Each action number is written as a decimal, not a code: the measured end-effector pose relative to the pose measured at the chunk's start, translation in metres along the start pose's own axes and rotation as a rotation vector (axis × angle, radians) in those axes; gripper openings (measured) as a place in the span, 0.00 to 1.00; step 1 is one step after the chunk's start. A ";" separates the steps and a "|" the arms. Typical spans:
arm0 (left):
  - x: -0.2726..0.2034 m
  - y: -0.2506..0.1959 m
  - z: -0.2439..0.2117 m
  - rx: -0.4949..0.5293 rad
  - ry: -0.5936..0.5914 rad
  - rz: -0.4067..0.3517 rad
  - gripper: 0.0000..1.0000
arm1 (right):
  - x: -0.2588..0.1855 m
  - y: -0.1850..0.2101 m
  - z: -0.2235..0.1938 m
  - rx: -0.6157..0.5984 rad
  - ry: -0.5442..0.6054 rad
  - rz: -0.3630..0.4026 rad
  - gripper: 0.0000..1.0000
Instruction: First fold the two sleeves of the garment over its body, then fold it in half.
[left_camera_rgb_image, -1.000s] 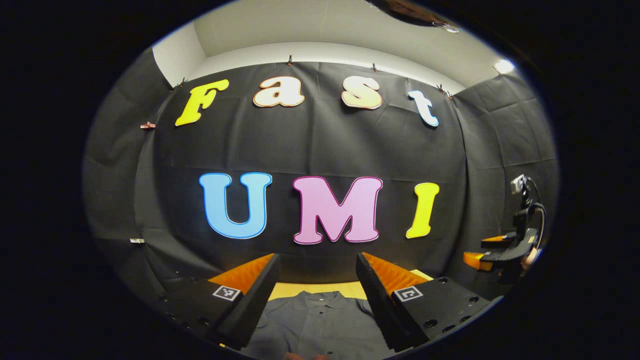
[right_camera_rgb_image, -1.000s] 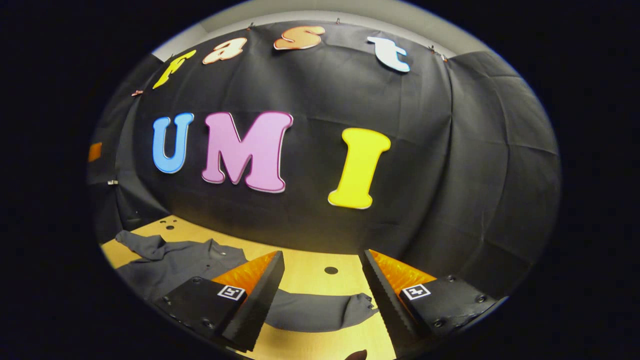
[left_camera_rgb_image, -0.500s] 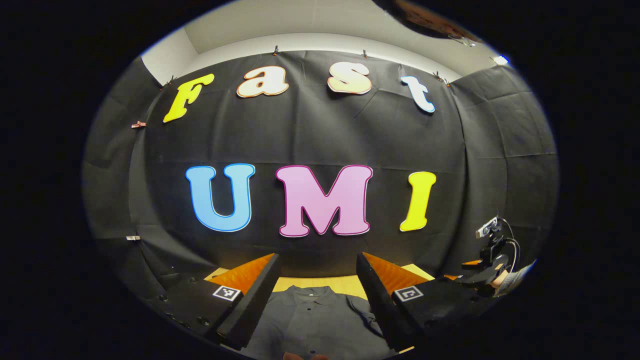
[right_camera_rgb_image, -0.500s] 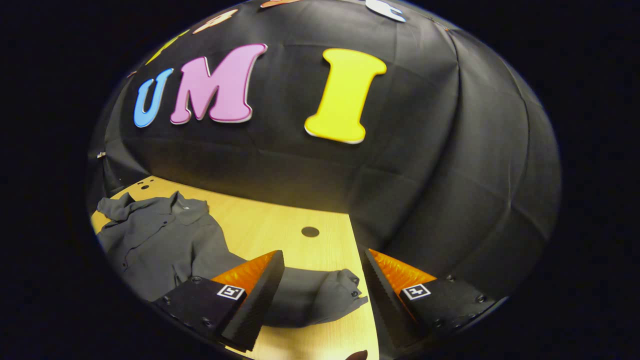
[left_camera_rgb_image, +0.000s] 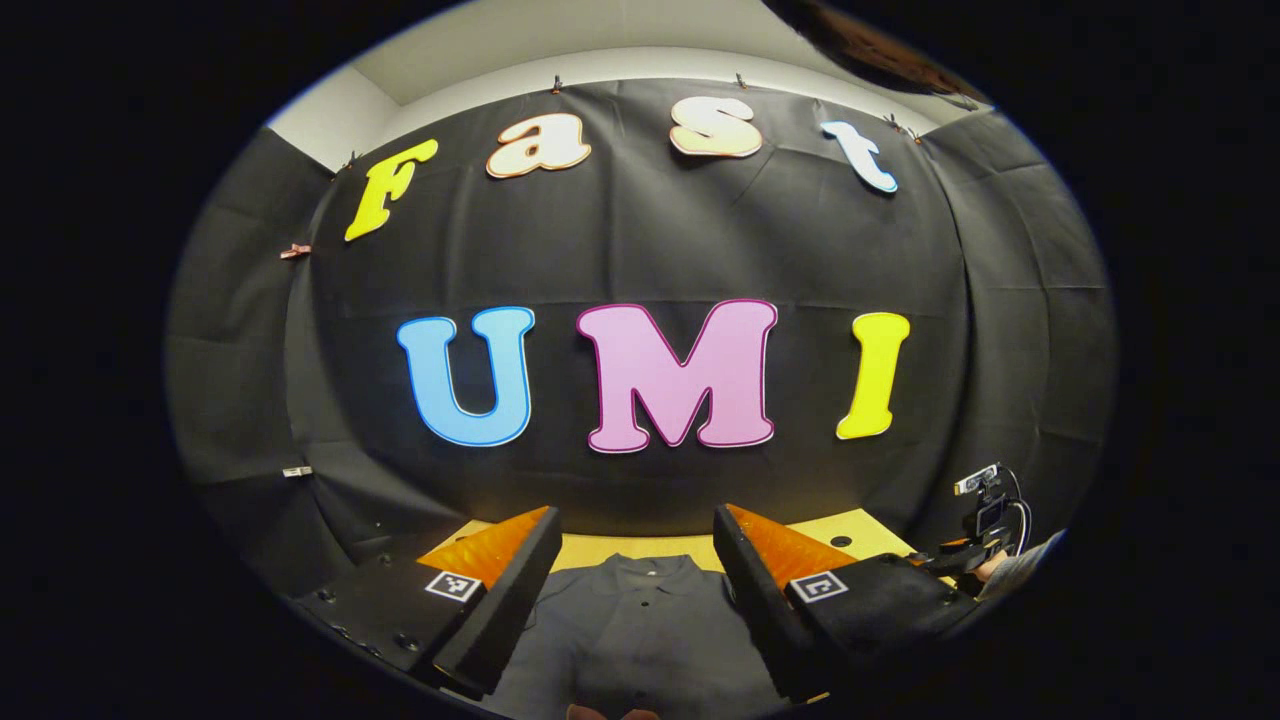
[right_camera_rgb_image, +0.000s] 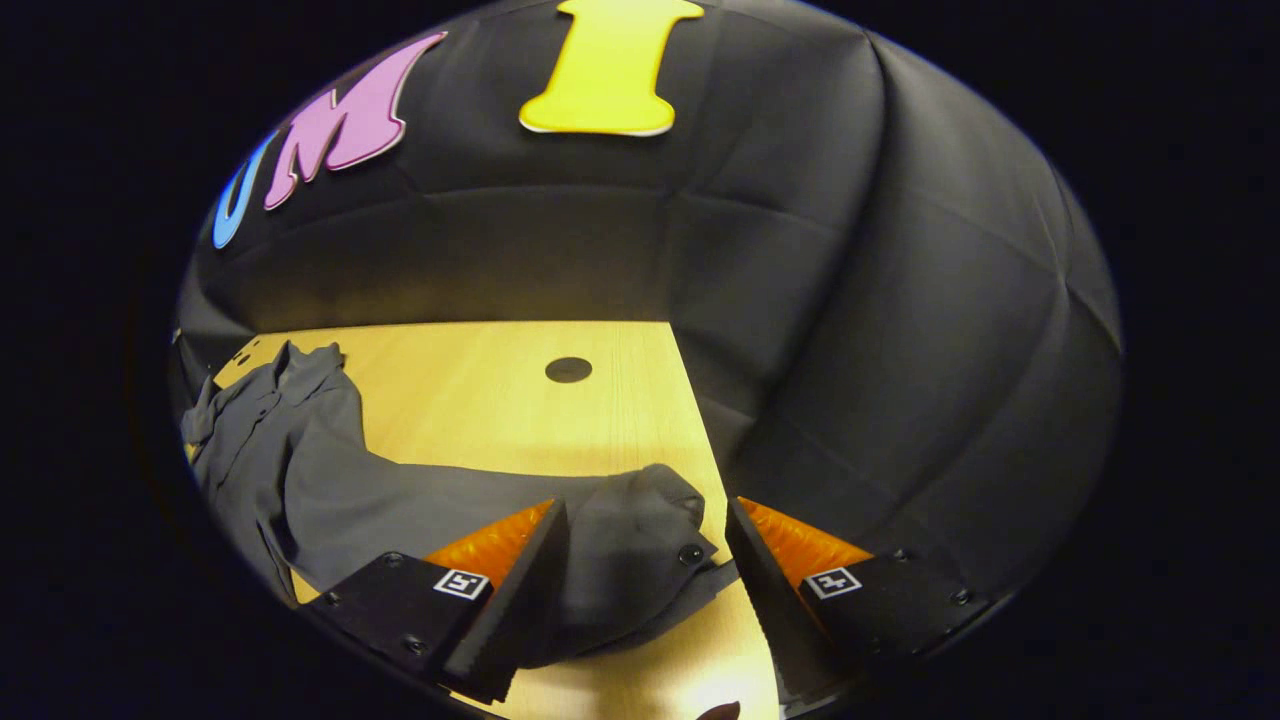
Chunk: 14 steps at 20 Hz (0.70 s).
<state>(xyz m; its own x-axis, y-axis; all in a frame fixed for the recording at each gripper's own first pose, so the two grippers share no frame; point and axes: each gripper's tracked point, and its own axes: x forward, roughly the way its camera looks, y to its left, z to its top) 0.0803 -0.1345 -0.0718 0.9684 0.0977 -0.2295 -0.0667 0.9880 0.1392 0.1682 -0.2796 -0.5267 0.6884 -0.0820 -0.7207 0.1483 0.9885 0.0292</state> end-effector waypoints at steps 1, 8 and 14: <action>-0.001 0.003 -0.003 -0.001 0.008 0.011 0.96 | 0.007 -0.002 -0.004 0.008 0.012 -0.004 0.98; -0.013 0.018 -0.008 0.045 0.033 0.065 0.95 | 0.032 -0.002 -0.038 0.078 0.112 0.012 0.99; -0.026 0.050 -0.013 0.016 0.040 0.122 0.94 | 0.031 0.004 -0.038 0.059 0.140 -0.005 0.09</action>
<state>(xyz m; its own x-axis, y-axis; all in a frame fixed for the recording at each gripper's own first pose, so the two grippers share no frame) 0.0484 -0.0862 -0.0718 0.9429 0.2217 -0.2485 -0.1788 0.9666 0.1836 0.1634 -0.2733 -0.5753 0.5822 -0.0642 -0.8105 0.1956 0.9787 0.0629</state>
